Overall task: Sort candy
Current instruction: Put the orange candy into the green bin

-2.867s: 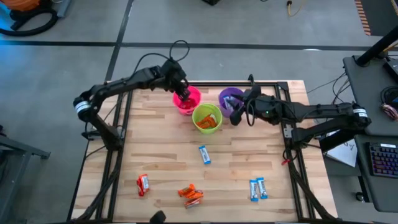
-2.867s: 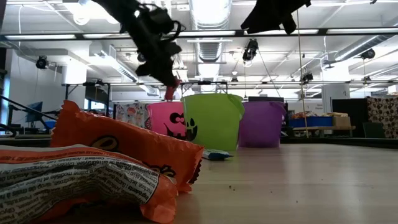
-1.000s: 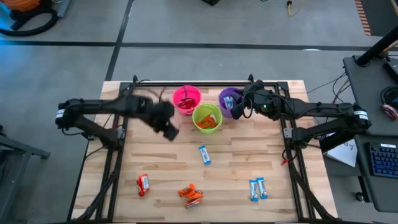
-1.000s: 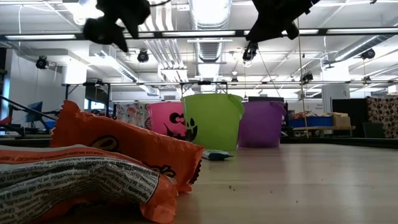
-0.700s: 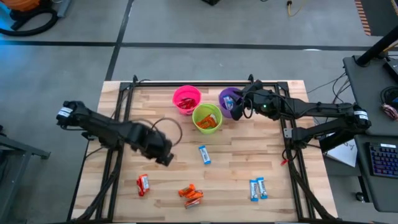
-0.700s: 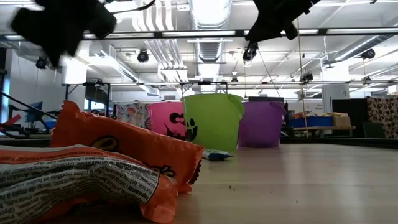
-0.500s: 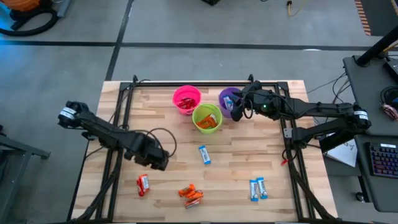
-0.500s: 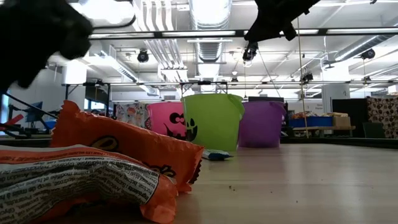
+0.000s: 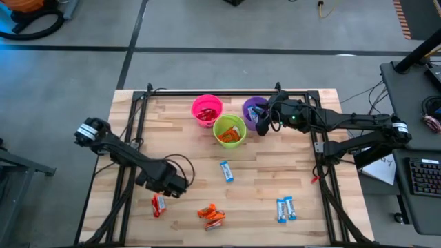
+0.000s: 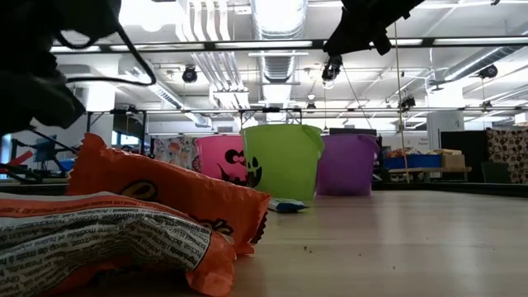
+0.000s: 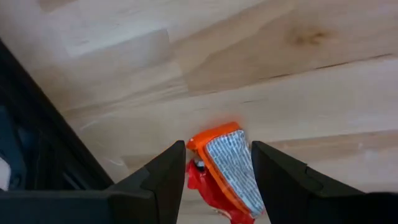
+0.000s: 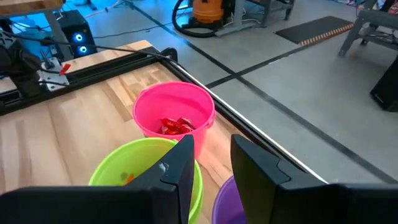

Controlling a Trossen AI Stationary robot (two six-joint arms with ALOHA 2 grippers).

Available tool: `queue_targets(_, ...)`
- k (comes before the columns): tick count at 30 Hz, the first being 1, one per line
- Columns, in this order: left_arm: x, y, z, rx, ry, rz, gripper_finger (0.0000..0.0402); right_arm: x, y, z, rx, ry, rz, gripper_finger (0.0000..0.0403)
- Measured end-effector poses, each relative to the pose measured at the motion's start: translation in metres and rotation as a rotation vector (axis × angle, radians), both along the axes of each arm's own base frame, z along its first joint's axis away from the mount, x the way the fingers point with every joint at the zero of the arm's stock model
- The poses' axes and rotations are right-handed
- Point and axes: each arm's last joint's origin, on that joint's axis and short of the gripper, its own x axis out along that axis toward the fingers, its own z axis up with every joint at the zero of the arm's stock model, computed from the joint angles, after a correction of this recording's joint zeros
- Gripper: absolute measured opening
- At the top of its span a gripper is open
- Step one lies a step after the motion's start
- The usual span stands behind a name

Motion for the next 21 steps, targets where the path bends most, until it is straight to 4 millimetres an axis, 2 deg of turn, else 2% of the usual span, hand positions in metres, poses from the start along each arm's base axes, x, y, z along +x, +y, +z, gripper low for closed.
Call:
queue_targets(7, 0.004, -0.011, -0.016, -0.035, 0.066, -0.023, 0.0166, 0.000, 0.000, 0.000, 0.000, 0.000, 0.000, 0.0102)
queue_targets(15, 0.010, -0.021, -0.031, -0.052, 0.047, -0.045, 0.0164, 0.000, 0.000, 0.000, -0.015, 0.010, 0.006, 0.0091)
queue_targets(21, 0.013, -0.023, -0.032, -0.055, 0.021, -0.095, 0.0124, 0.000, 0.000, 0.000, -0.019, 0.014, 0.009, 0.0096)
